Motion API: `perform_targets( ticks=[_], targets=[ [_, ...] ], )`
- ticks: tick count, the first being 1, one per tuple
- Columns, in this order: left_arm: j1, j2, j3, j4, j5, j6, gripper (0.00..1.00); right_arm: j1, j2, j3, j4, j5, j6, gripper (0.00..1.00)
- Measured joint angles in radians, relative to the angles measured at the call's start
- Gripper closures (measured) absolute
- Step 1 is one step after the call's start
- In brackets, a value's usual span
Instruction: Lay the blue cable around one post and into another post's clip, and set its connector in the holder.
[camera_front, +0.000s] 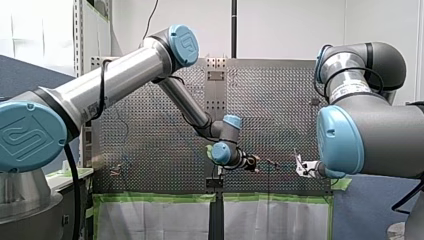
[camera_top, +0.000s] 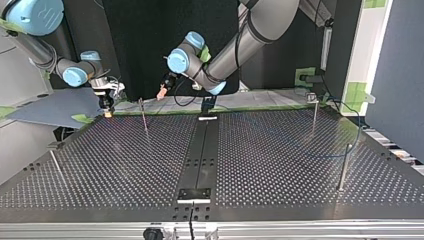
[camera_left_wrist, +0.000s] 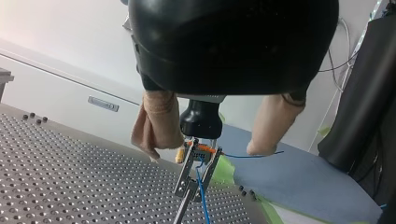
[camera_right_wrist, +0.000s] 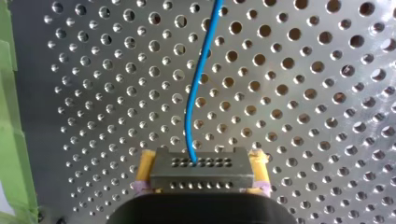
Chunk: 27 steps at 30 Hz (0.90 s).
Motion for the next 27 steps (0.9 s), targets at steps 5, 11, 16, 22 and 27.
perform_targets(
  ticks=[5,11,16,22,27],
  targets=[
    [0.001,0.0,0.0,-0.001,0.0,0.0,0.02,0.0,0.001,0.0,0.002,0.0,0.0,1.0],
    [0.001,0.0,0.0,-0.001,0.0,-0.001,0.02,0.0,0.001,0.0,0.007,0.0,-0.003,1.0],
    [0.004,0.0,0.0,-0.001,0.0,-0.001,0.02,0.0,0.001,0.0,0.009,0.0,-0.005,1.0],
    [0.004,0.0,0.0,-0.001,0.002,-0.002,0.02,0.0,0.001,0.0,0.009,0.0,-0.006,1.0],
    [0.0,0.006,-0.002,-0.002,-0.003,0.001,0.02,0.001,0.001,-0.001,0.009,0.0,-0.006,1.0]
  ],
)
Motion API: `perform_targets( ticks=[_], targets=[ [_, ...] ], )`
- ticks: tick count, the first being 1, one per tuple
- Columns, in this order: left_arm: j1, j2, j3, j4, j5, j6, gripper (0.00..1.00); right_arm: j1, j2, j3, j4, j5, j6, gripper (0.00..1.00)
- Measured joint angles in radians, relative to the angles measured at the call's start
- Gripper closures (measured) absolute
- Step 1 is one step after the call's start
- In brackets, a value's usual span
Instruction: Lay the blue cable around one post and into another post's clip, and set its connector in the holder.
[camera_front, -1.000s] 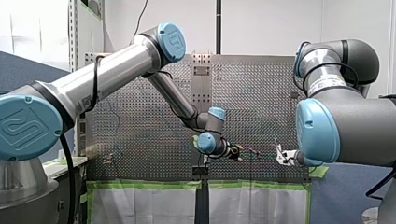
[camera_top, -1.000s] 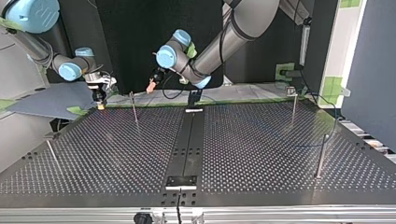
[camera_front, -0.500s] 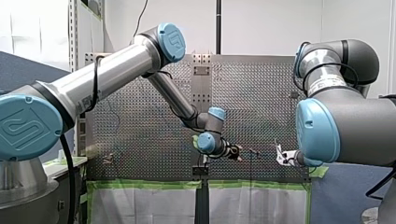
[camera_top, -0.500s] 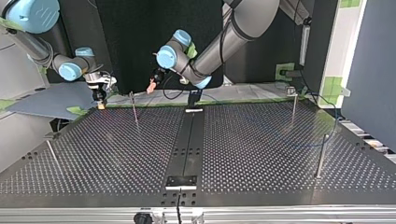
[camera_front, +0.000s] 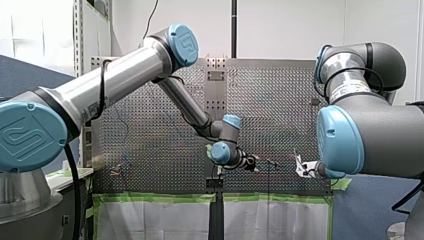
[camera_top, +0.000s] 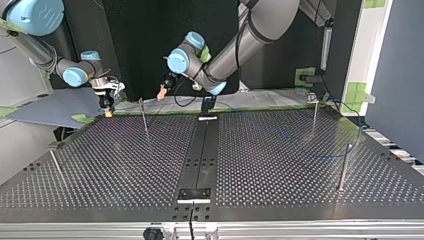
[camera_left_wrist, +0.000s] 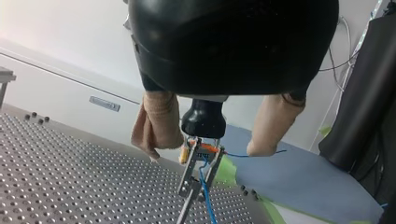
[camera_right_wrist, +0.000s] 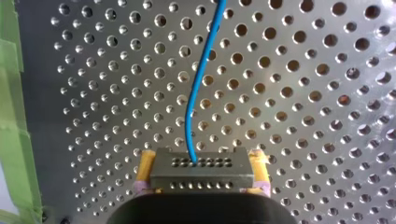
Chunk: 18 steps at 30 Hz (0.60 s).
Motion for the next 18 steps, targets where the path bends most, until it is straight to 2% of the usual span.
perform_targets(
  ticks=[4,10,18],
  targets=[
    [-0.013,0.023,-0.016,0.007,-0.023,0.007,0.02,0.0,0.0,0.0,0.0,0.0,0.0,1.0],
    [-0.023,0.079,-0.069,0.056,-0.079,0.008,0.02,0.002,0.001,0.0,-0.002,0.0,0.003,1.0],
    [-0.035,0.155,-0.146,0.096,-0.155,0.037,0.02,0.004,0.001,-0.002,-0.002,0.001,0.006,1.0]
  ],
)
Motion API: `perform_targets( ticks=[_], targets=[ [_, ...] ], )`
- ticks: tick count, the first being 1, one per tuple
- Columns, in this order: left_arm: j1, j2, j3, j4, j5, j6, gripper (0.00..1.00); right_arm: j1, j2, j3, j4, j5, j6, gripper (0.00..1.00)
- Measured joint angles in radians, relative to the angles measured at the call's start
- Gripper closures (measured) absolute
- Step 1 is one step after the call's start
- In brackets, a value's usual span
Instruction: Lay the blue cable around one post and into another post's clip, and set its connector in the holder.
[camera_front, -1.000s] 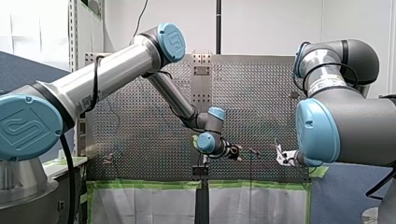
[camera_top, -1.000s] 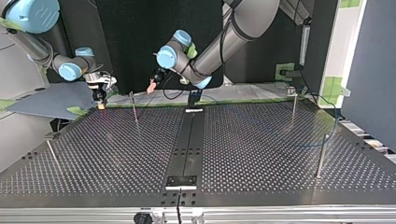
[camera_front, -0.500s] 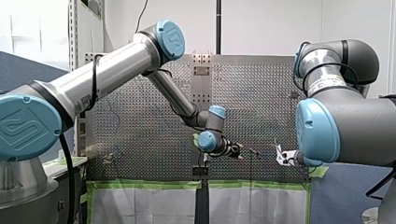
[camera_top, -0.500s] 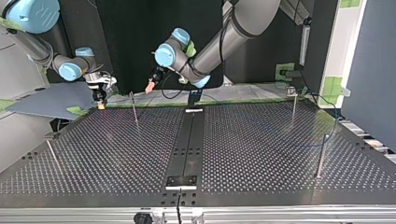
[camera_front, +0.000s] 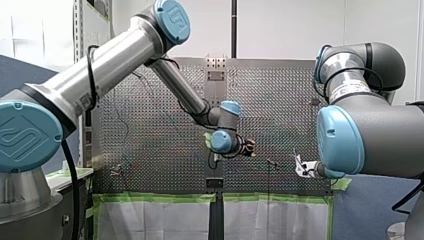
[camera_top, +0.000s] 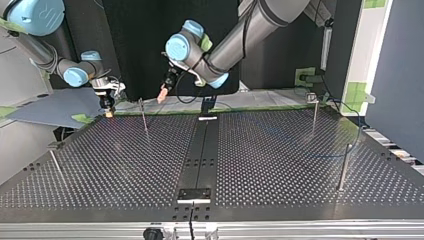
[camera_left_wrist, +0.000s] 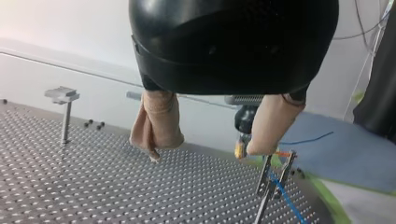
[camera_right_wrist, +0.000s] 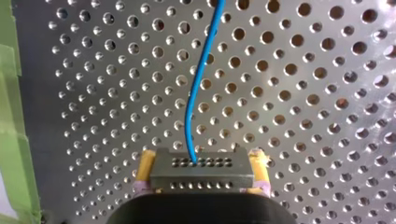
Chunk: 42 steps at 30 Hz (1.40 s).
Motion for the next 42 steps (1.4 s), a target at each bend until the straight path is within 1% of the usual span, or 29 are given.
perform_targets(
  ticks=[7,10,15,19,27,34,42],
  targets=[
    [0.002,0.062,-0.062,-0.003,-0.062,0.006,0.02,0.004,0.001,-0.004,0.003,0.0,0.001,1.0],
    [0.004,0.088,-0.088,-0.021,-0.088,0.01,0.02,0.005,0.001,-0.005,0.003,0.0,0.003,1.0],
    [-0.003,0.13,-0.13,-0.06,-0.13,0.024,0.02,0.007,0.001,-0.005,0.003,0.0,0.005,1.0],
    [-0.005,0.162,-0.162,-0.092,-0.162,0.025,0.02,0.008,0.001,-0.006,0.003,0.0,0.007,1.0],
    [0.005,0.236,-0.236,-0.155,-0.236,0.001,0.02,0.009,0.001,-0.006,0.003,0.0,0.009,1.0],
    [0.01,0.3,-0.3,-0.165,-0.3,-0.032,0.02,0.01,0.001,-0.006,0.003,-0.002,0.009,1.0],
    [0.019,0.37,-0.37,-0.165,-0.37,-0.095,0.02,0.012,0.002,-0.006,0.003,-0.003,0.011,1.0]
  ],
)
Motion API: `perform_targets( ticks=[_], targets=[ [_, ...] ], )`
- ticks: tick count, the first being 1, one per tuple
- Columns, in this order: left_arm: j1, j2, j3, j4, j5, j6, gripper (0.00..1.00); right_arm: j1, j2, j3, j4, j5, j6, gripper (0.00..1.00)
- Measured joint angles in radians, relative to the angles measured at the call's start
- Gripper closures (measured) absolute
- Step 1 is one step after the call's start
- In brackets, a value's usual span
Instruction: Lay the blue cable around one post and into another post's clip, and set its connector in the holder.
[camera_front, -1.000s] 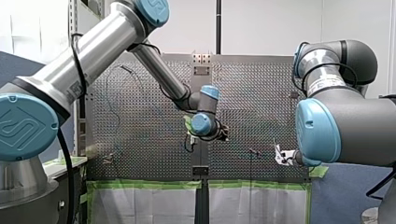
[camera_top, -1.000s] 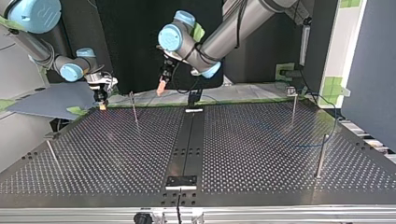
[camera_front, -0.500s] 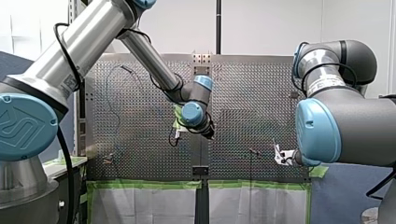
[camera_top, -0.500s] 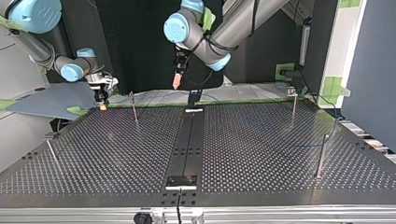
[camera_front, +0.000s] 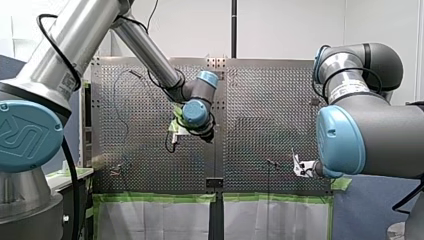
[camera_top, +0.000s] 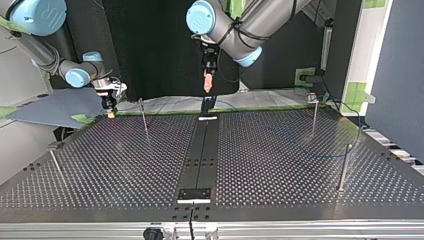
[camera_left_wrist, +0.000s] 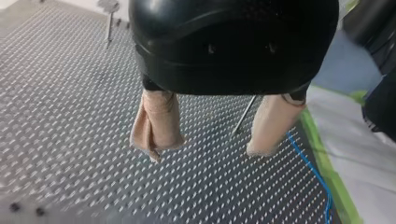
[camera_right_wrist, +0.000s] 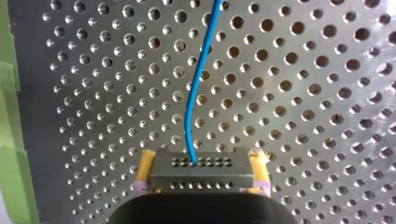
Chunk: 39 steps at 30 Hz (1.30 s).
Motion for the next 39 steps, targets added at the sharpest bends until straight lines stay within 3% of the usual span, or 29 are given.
perform_targets(
  ticks=[16,28,39],
  targets=[
    [0.057,0.126,-0.126,0.007,-0.126,-0.125,0.02,0.004,0.0,-0.001,0.001,-0.001,0.0,1.0],
    [0.158,0.229,-0.225,0.042,-0.229,-0.206,0.02,0.013,0.001,-0.001,-0.001,-0.006,0.0,1.0],
    [0.259,0.331,-0.199,0.035,-0.33,-0.253,0.02,0.013,0.001,-0.004,0.0,-0.008,0.0,1.0]
  ],
)
